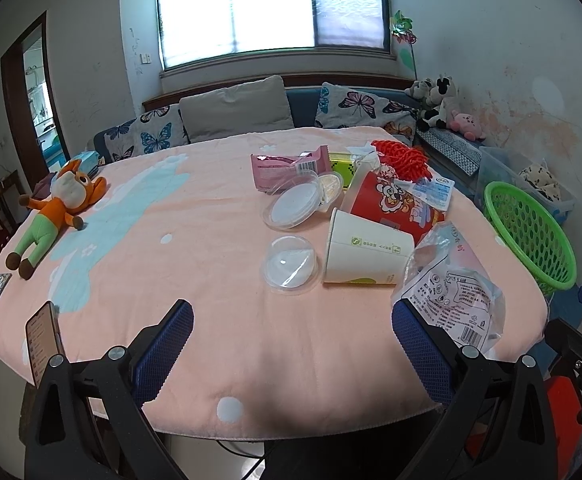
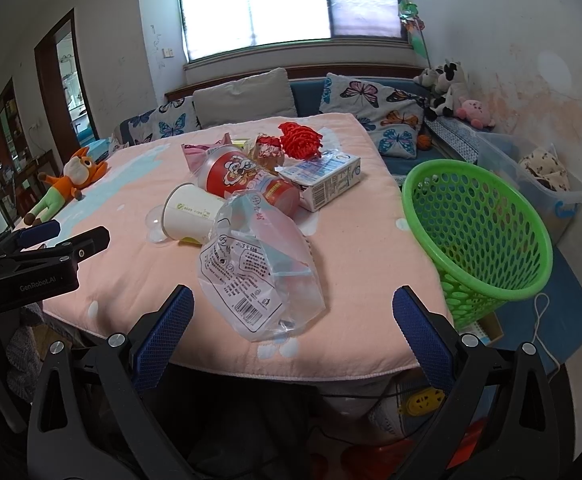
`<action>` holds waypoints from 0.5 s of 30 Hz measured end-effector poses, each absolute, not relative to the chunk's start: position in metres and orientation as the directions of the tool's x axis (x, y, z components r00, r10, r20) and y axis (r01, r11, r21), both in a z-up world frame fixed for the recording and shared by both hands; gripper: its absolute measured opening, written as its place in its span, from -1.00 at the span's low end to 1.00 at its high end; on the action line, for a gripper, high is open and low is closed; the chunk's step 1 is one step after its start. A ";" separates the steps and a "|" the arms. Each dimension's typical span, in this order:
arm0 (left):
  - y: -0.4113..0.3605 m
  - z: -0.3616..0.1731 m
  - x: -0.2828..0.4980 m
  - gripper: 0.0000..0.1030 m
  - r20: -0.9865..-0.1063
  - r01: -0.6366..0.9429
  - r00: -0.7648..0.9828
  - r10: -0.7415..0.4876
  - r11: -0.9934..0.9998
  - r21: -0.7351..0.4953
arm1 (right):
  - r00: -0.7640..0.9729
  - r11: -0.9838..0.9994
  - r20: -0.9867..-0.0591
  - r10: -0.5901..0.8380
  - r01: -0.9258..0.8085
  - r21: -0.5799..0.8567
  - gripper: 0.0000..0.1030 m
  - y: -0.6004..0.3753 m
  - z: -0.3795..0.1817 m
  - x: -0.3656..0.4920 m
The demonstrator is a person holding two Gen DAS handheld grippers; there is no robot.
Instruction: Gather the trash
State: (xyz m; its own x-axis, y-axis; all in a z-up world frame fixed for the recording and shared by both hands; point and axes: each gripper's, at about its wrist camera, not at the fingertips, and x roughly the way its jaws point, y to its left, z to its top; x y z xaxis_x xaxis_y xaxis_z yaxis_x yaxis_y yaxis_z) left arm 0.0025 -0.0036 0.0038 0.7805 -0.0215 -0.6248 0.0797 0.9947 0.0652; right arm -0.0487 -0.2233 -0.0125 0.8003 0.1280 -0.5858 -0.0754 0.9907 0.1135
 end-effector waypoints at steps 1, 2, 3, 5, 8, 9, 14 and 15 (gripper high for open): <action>-0.004 0.004 0.003 0.87 -0.625 0.080 0.781 -0.022 0.995 0.066 | 0.800 0.991 -0.587 0.128 -0.075 0.114 0.92 -0.224 -0.012 -0.048; -0.004 0.004 0.003 0.87 -0.626 0.079 0.780 -0.021 0.995 0.065 | 0.800 0.991 -0.586 0.128 -0.075 0.114 0.92 -0.224 -0.012 -0.048; -0.004 0.004 0.004 0.87 -0.627 0.079 0.779 -0.023 0.995 0.063 | 0.800 0.991 -0.586 0.128 -0.076 0.113 0.92 -0.224 -0.012 -0.048; -0.004 0.004 0.004 0.87 -0.626 0.080 0.780 -0.023 0.995 0.064 | 0.800 0.991 -0.586 0.127 -0.074 0.113 0.92 -0.224 -0.012 -0.048; -0.004 0.003 0.004 0.87 -0.626 0.081 0.780 -0.023 0.995 0.064 | 0.798 0.991 -0.590 0.127 -0.071 0.116 0.92 -0.226 -0.013 -0.047; -0.005 0.004 0.004 0.87 -0.626 0.081 0.779 -0.023 0.995 0.065 | 0.797 0.991 -0.591 0.126 -0.070 0.116 0.92 -0.226 -0.013 -0.047; -0.004 0.003 0.005 0.87 -0.631 0.084 0.775 -0.029 0.995 0.057 | 0.797 0.991 -0.591 0.125 -0.070 0.115 0.92 -0.226 -0.013 -0.047; -0.004 0.004 0.005 0.87 -0.630 0.084 0.776 -0.028 0.995 0.058 | 0.797 0.991 -0.591 0.125 -0.070 0.116 0.92 -0.226 -0.013 -0.047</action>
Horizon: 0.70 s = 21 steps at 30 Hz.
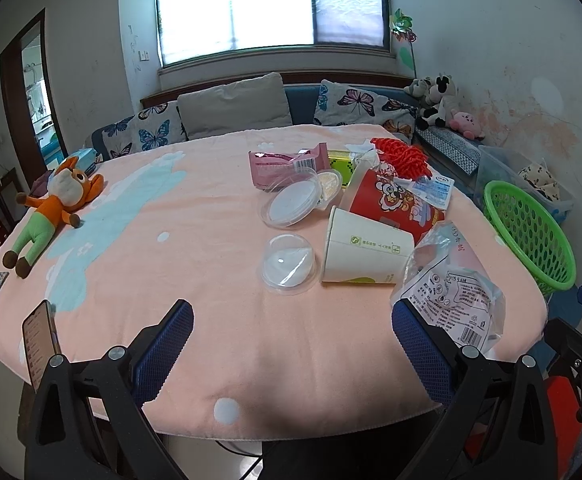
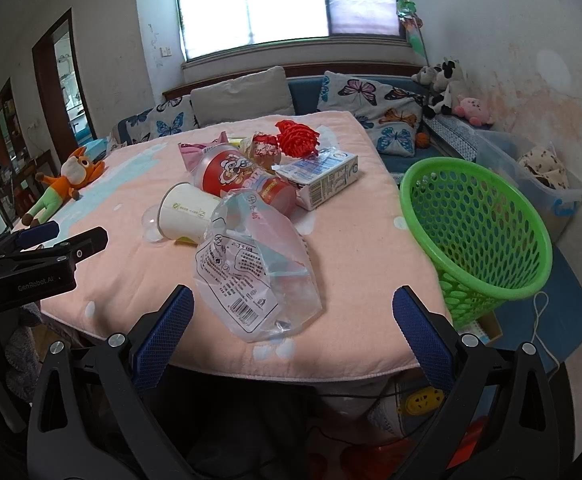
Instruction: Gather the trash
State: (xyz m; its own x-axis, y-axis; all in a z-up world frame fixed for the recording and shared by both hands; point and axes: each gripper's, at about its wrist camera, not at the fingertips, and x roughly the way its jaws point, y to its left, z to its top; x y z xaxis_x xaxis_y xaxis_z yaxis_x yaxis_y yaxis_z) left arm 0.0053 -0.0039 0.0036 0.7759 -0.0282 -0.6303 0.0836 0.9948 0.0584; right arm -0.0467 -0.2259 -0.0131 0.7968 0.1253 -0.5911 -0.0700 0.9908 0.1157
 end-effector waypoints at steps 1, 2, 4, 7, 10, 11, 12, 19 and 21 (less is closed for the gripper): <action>-0.004 0.004 0.006 0.87 -0.630 0.084 0.776 -0.028 0.995 0.059 | 0.797 0.991 -0.591 0.126 -0.070 0.116 0.92 -0.226 -0.013 -0.047; -0.004 0.004 0.006 0.87 -0.630 0.083 0.776 -0.027 0.995 0.059 | 0.797 0.991 -0.591 0.126 -0.071 0.116 0.92 -0.226 -0.013 -0.047; -0.004 0.003 0.006 0.87 -0.632 0.084 0.774 -0.028 0.995 0.058 | 0.798 0.991 -0.590 0.125 -0.070 0.116 0.92 -0.226 -0.013 -0.046; -0.005 0.001 0.008 0.87 -0.633 0.085 0.774 -0.027 0.995 0.061 | 0.797 0.990 -0.591 0.128 -0.071 0.120 0.92 -0.228 -0.014 -0.044; -0.006 0.000 0.009 0.87 -0.634 0.085 0.773 -0.028 0.995 0.060 | 0.794 0.990 -0.594 0.130 -0.070 0.124 0.92 -0.228 -0.015 -0.042; -0.007 0.000 0.010 0.87 -0.634 0.086 0.772 -0.028 0.994 0.061 | 0.793 0.990 -0.595 0.129 -0.069 0.123 0.92 -0.228 -0.016 -0.041; -0.006 0.000 0.009 0.87 -0.634 0.084 0.773 -0.027 0.995 0.060 | 0.792 0.990 -0.596 0.129 -0.069 0.123 0.92 -0.229 -0.016 -0.041; -0.010 -0.003 0.018 0.87 -0.642 0.091 0.766 -0.031 0.994 0.061 | 0.788 0.989 -0.601 0.134 -0.069 0.130 0.92 -0.230 -0.018 -0.036; -0.011 -0.004 0.022 0.87 -0.644 0.091 0.764 -0.031 0.994 0.060 | 0.787 0.989 -0.601 0.137 -0.072 0.131 0.92 -0.230 -0.019 -0.035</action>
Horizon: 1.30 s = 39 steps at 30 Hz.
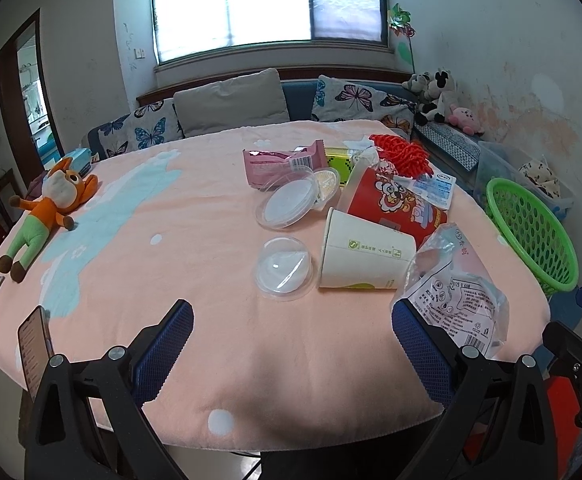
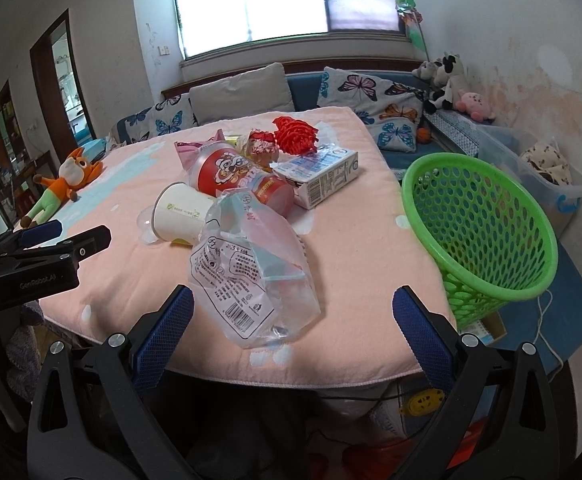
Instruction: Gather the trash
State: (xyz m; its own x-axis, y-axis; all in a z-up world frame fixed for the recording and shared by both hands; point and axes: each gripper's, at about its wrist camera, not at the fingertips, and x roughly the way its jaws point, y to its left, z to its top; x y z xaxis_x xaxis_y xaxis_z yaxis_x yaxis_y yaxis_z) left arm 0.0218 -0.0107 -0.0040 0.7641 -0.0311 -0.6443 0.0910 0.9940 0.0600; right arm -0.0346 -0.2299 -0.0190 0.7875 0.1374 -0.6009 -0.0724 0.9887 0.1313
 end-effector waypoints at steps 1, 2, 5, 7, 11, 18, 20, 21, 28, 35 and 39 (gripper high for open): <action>-0.010 -0.004 0.022 0.87 -0.645 0.091 0.763 -0.032 0.994 0.059 | 0.787 0.989 -0.602 0.138 -0.073 0.131 0.91 -0.230 -0.019 -0.034; -0.010 -0.004 0.023 0.87 -0.647 0.091 0.762 -0.032 0.994 0.057 | 0.785 0.989 -0.604 0.138 -0.074 0.131 0.91 -0.230 -0.019 -0.032; -0.009 -0.005 0.028 0.87 -0.652 0.090 0.758 -0.032 0.994 0.056 | 0.780 0.988 -0.610 0.142 -0.078 0.130 0.92 -0.229 -0.020 -0.028; -0.008 -0.004 0.030 0.87 -0.654 0.089 0.756 -0.033 0.995 0.053 | 0.778 0.988 -0.611 0.146 -0.083 0.130 0.92 -0.229 -0.021 -0.025; -0.007 -0.001 0.035 0.87 -0.654 0.086 0.755 -0.032 0.995 0.051 | 0.773 0.987 -0.614 0.157 -0.095 0.132 0.92 -0.229 -0.022 -0.019; -0.005 0.001 0.046 0.87 -0.662 0.084 0.749 -0.030 0.995 0.050 | 0.762 0.983 -0.621 0.184 -0.129 0.132 0.91 -0.229 -0.022 -0.007; -0.004 0.001 0.049 0.87 -0.666 0.083 0.746 -0.029 0.995 0.050 | 0.758 0.981 -0.623 0.194 -0.142 0.133 0.91 -0.228 -0.023 -0.003; -0.003 0.001 0.051 0.87 -0.668 0.081 0.744 -0.028 0.995 0.049 | 0.754 0.980 -0.625 0.201 -0.150 0.135 0.92 -0.228 -0.024 -0.001; 0.006 0.001 0.067 0.87 -0.688 0.070 0.725 -0.034 0.997 0.024 | 0.719 0.969 -0.651 0.242 -0.216 0.122 0.91 -0.222 -0.033 0.020; 0.006 -0.002 0.078 0.87 -0.698 0.119 0.711 -0.085 0.993 0.000 | 0.680 0.958 -0.685 0.262 -0.268 0.100 0.91 -0.218 -0.048 0.042; 0.002 -0.005 0.086 0.87 -0.704 0.179 0.697 -0.133 0.984 -0.010 | 0.652 0.953 -0.709 0.269 -0.285 0.099 0.86 -0.217 -0.057 0.054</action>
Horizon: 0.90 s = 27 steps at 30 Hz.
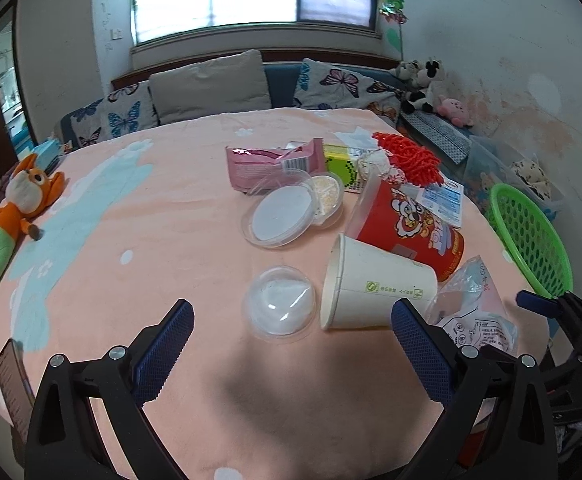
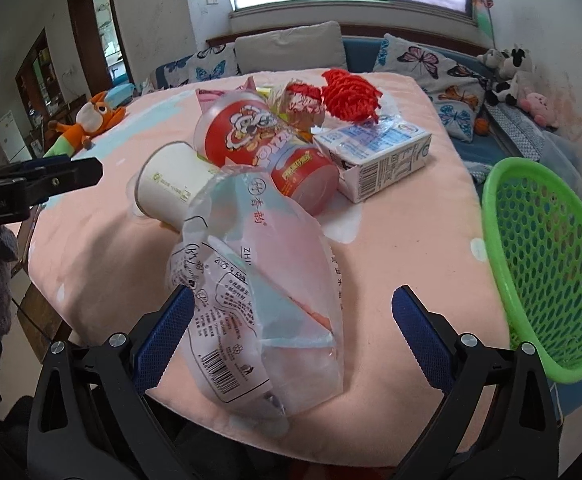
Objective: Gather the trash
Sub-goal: 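Grasp the clear plastic bag with the right gripper while the left gripper grasps the white paper cup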
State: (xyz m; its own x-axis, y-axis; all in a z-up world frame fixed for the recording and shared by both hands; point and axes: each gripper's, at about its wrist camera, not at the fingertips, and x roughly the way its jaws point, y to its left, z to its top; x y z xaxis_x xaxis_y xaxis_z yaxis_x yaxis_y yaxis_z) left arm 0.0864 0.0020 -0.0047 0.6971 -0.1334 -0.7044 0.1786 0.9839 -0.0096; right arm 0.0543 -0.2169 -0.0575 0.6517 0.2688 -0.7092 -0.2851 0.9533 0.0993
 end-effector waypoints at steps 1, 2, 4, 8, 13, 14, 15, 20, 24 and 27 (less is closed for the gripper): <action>0.001 -0.006 0.089 0.86 -0.707 0.195 0.692 -0.148 0.981 -0.014 | 0.644 0.952 -0.715 0.272 -0.289 0.102 0.82 -0.217 -0.059 0.057; 0.000 -0.007 0.092 0.86 -0.711 0.208 0.685 -0.161 0.978 -0.021 | 0.638 0.951 -0.719 0.277 -0.292 0.107 0.79 -0.217 -0.061 0.059; -0.001 -0.009 0.098 0.85 -0.717 0.234 0.670 -0.191 0.971 -0.040 | 0.629 0.948 -0.723 0.287 -0.295 0.120 0.73 -0.219 -0.063 0.062; -0.005 -0.017 0.110 0.74 -0.733 0.273 0.638 -0.236 0.959 -0.071 | 0.621 0.945 -0.724 0.301 -0.298 0.137 0.48 -0.223 -0.064 0.061; -0.006 -0.031 0.128 0.42 -0.762 0.312 0.573 -0.303 0.940 -0.139 | 0.617 0.948 -0.730 0.294 -0.287 0.139 0.02 -0.226 -0.065 0.057; -0.005 -0.033 0.131 0.41 -0.765 0.314 0.562 -0.316 0.937 -0.156 | 0.618 0.949 -0.730 0.292 -0.282 0.141 -0.01 -0.228 -0.065 0.056; -0.004 -0.036 0.134 0.39 -0.767 0.314 0.549 -0.333 0.932 -0.181 | 0.618 0.949 -0.730 0.293 -0.278 0.146 -0.10 -0.230 -0.064 0.055; -0.009 -0.038 0.137 0.32 -0.753 0.360 0.523 -0.399 0.904 -0.229 | 0.635 0.956 -0.721 0.279 -0.256 0.145 -0.21 -0.238 -0.058 0.049; -0.013 -0.041 0.140 0.10 -0.747 0.388 0.482 -0.458 0.876 -0.287 | 0.655 0.965 -0.711 0.255 -0.221 0.142 -0.28 -0.247 -0.052 0.041; -0.015 -0.041 0.138 -0.01 -0.740 0.399 0.475 -0.477 0.866 -0.302 | 0.675 0.971 -0.698 0.238 -0.190 0.147 -0.28 -0.257 -0.045 0.035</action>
State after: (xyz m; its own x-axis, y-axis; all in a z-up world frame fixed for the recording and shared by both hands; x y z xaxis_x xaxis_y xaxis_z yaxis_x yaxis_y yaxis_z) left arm 0.1382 -0.0148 -0.0409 0.4751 -0.4767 -0.7396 0.3993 0.8658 -0.3016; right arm 0.0351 -0.2572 -0.0454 0.6749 0.2382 -0.6984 -0.1902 0.9706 0.1473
